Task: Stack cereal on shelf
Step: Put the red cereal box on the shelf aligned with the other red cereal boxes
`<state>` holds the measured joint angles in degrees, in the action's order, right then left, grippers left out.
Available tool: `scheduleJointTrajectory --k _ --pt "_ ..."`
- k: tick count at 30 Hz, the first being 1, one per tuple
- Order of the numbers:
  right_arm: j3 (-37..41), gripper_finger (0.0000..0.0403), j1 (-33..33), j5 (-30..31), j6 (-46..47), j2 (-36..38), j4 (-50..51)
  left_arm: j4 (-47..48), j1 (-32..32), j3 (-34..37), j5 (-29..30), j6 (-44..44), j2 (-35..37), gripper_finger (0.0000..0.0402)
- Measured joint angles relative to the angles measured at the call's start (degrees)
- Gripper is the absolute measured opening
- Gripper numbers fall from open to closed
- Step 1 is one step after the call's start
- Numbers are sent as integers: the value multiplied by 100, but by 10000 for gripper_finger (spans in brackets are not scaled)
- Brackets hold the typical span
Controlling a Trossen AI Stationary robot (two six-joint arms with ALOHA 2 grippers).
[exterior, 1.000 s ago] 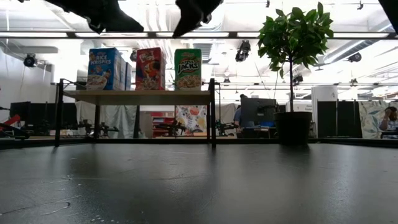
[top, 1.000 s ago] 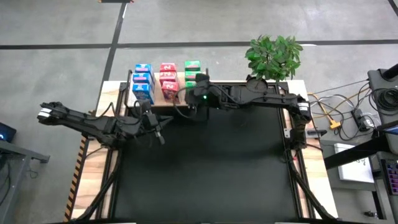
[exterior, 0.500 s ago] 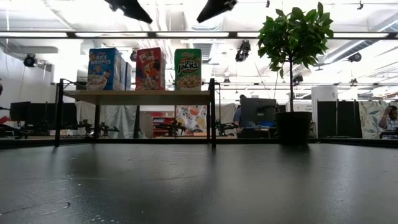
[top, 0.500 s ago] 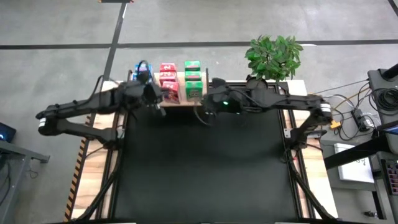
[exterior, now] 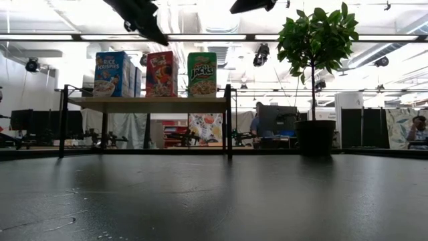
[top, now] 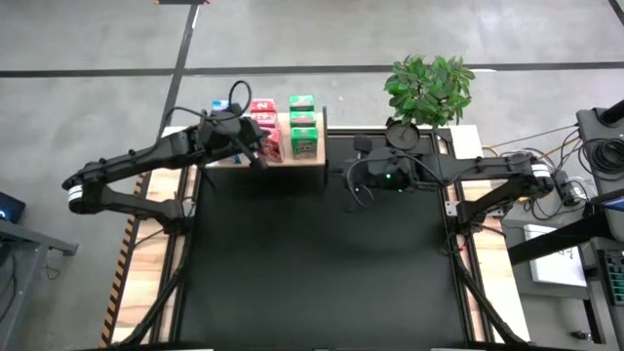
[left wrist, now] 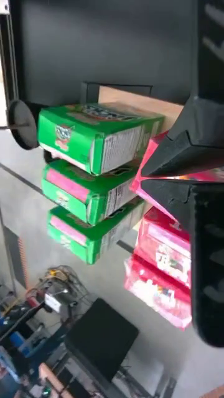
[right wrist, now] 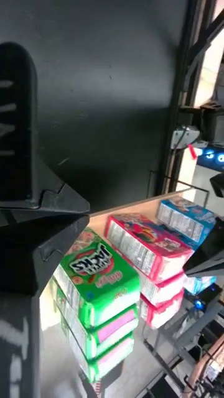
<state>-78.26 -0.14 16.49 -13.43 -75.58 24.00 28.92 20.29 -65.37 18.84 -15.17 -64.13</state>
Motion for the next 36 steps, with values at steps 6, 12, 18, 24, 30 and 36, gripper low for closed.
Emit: scheduleJointTrajectory --k 6,12,18,24,30,36 --pt "411 9 -1 0 40 86 -347 -165 5 92 233 214 -240 0" --pt "435 9 -1 2 171 80 -372 -156 7 88 658 637 -396 0" --pt "435 9 -1 2 177 80 -374 33 -10 92 680 1481 -346 0" --pt "435 9 -1 2 204 80 -372 260 -38 92 1092 1763 -332 0" --pt "435 9 -1 2 236 80 -370 303 -116 92 1123 1946 -285 0" --pt "435 9 -1 3 254 80 -366 286 -205 50 1116 2061 -285 0"
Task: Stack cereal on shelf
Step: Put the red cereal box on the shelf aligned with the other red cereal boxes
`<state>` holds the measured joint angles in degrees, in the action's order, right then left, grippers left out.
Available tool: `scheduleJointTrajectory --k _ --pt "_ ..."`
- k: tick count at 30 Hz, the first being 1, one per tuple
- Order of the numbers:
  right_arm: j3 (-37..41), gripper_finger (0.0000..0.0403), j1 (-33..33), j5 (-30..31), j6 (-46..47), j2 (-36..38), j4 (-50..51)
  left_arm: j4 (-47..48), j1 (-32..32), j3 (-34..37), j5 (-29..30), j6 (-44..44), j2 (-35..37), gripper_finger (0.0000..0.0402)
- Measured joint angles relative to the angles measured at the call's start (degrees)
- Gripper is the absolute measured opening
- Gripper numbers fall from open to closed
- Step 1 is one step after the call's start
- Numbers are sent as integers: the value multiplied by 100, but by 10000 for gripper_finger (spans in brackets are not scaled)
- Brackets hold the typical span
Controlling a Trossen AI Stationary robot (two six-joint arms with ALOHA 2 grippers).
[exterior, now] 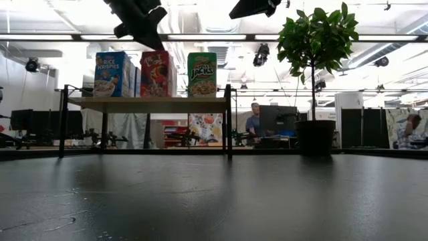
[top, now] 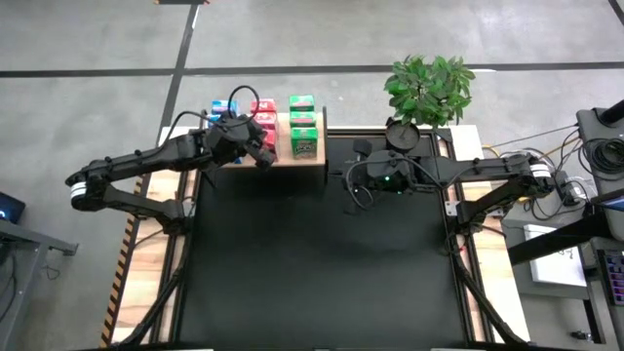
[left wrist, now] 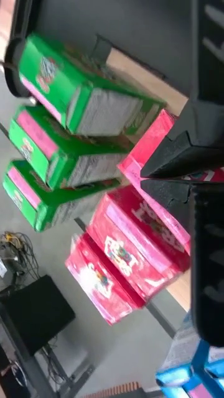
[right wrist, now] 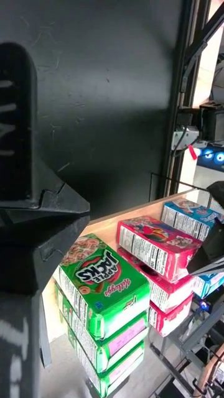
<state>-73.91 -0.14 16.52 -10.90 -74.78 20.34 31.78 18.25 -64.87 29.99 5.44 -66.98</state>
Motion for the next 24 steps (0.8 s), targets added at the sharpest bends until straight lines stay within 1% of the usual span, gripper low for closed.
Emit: scheduleJointTrajectory --k 8,15,18,22,24 --pt "7 9 -13 2 6 0 9 -21 -71 -71 -32 -38 140 0" --pt "124 9 -130 2 146 9 35 102 -121 -71 -21 -35 505 0" --pt "264 9 -138 2 197 9 -288 174 -173 -71 -118 -291 694 0" --pt "419 9 -134 8 214 9 -509 304 -351 -7 -533 -939 962 0" --pt "459 9 -136 8 258 9 -581 227 -374 92 -557 -1163 1017 0"
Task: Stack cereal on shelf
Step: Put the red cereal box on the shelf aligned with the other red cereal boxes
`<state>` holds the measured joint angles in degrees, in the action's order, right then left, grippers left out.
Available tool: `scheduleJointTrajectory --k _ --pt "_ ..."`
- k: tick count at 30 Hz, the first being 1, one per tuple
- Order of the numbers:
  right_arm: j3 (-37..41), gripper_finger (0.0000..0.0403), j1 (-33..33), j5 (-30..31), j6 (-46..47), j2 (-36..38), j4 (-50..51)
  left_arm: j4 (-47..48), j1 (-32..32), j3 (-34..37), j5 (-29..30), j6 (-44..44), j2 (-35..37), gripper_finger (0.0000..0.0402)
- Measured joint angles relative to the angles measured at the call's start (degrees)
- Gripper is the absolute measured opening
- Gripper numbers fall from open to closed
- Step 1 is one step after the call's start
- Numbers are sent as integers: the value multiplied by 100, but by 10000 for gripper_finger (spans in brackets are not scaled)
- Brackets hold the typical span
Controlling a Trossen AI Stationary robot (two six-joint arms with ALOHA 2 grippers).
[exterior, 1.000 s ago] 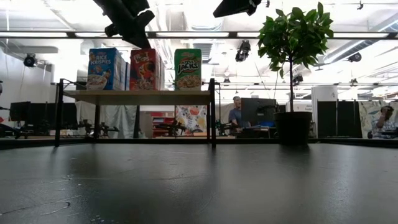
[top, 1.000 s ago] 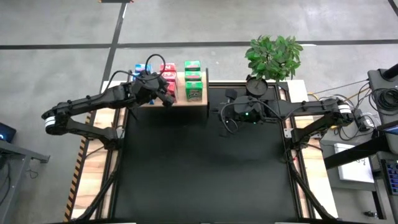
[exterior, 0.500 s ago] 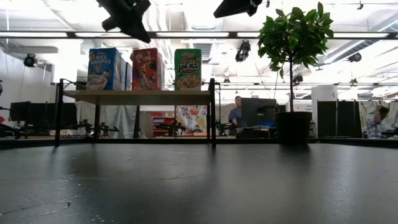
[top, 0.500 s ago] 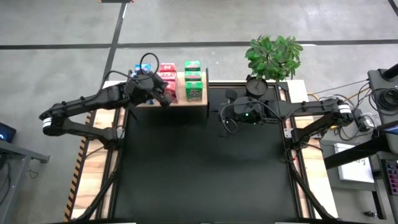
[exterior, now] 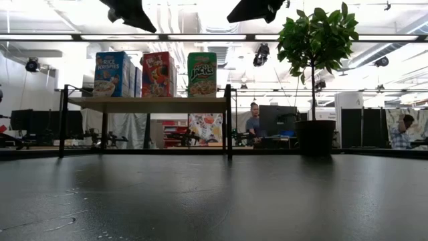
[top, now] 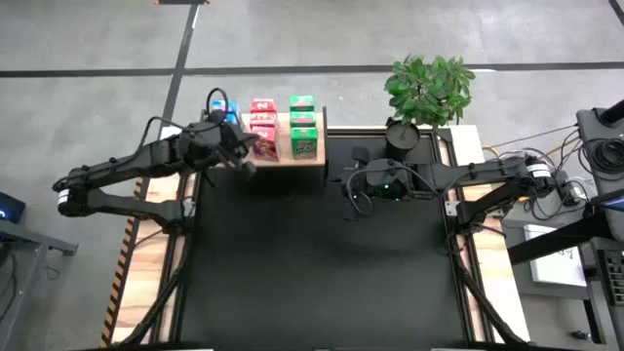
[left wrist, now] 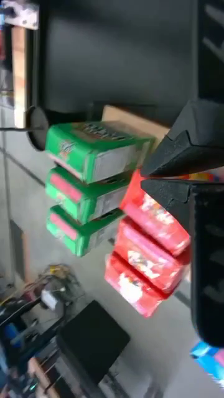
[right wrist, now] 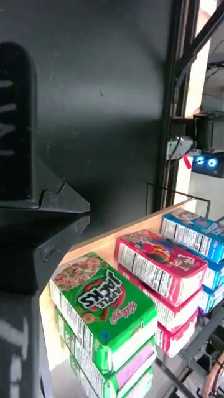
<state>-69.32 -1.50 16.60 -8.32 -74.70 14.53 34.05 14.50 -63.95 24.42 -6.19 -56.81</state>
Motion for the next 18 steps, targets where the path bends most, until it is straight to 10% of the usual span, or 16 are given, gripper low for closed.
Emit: scheduleJointTrajectory --k 8,18 --pt "261 9 0 24 217 -35 -343 -1453 181 692 904 -303 -274 0" --pt "602 9 0 503 278 -19 -579 -1076 223 743 1423 362 -541 0"
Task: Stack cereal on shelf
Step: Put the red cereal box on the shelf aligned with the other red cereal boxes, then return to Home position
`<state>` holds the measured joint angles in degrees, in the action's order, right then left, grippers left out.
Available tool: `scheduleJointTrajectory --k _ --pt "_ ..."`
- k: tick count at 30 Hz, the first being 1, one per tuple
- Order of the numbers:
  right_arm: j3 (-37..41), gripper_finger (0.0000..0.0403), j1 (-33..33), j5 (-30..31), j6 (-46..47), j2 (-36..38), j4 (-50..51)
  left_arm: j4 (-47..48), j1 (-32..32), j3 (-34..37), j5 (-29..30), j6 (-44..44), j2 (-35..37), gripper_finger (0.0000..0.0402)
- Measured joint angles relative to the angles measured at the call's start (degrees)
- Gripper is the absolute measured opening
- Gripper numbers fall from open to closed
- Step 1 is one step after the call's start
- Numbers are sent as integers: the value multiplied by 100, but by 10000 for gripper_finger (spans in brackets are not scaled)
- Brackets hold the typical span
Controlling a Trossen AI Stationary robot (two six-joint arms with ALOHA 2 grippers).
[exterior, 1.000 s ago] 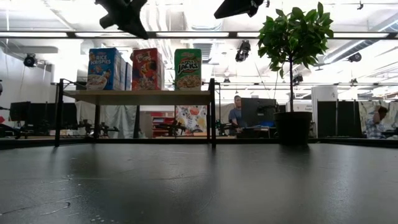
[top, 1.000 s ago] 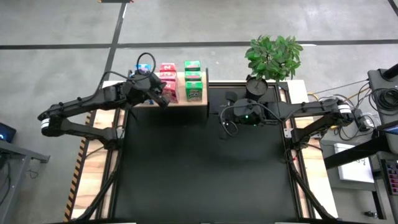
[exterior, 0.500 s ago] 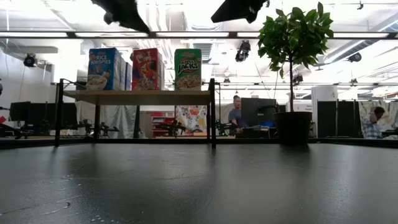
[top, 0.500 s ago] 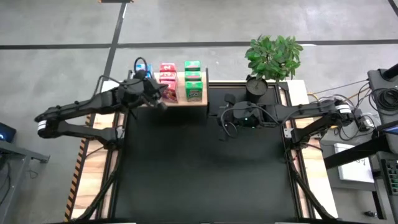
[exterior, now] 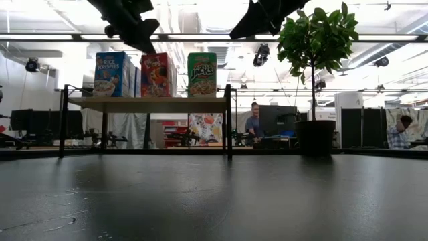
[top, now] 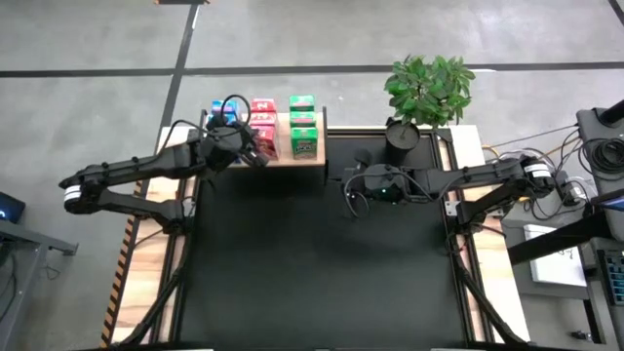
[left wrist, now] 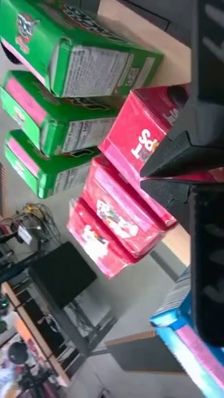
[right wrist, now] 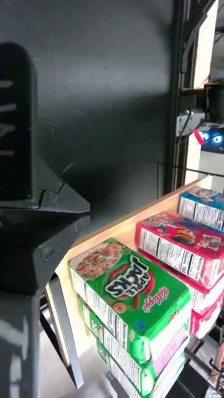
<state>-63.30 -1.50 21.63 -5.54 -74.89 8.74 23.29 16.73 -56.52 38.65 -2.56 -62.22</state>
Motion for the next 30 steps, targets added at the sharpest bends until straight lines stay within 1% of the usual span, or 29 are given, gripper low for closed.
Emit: scheduleJointTrajectory --k 6,16,21,22,25,27,30 --pt "76 9 0 2 -26 13 -98 108 -17 -1 -15 317 43 0" --pt "69 9 0 97 -244 25 -103 26 -19 -28 -31 330 49 0" --pt "165 9 0 89 -350 153 -125 49 -52 -67 -51 301 116 0" --pt "202 9 -2 68 -354 191 -135 63 -100 -67 -80 297 160 0" --pt "448 9 2 -280 -401 368 -392 131 -347 -66 -357 226 382 0" --pt "688 9 0 -503 -429 526 -695 179 -607 -25 -599 115 609 0" --pt "1095 9 0 -575 -453 815 -1089 184 -1109 176 -1003 -124 1062 0"
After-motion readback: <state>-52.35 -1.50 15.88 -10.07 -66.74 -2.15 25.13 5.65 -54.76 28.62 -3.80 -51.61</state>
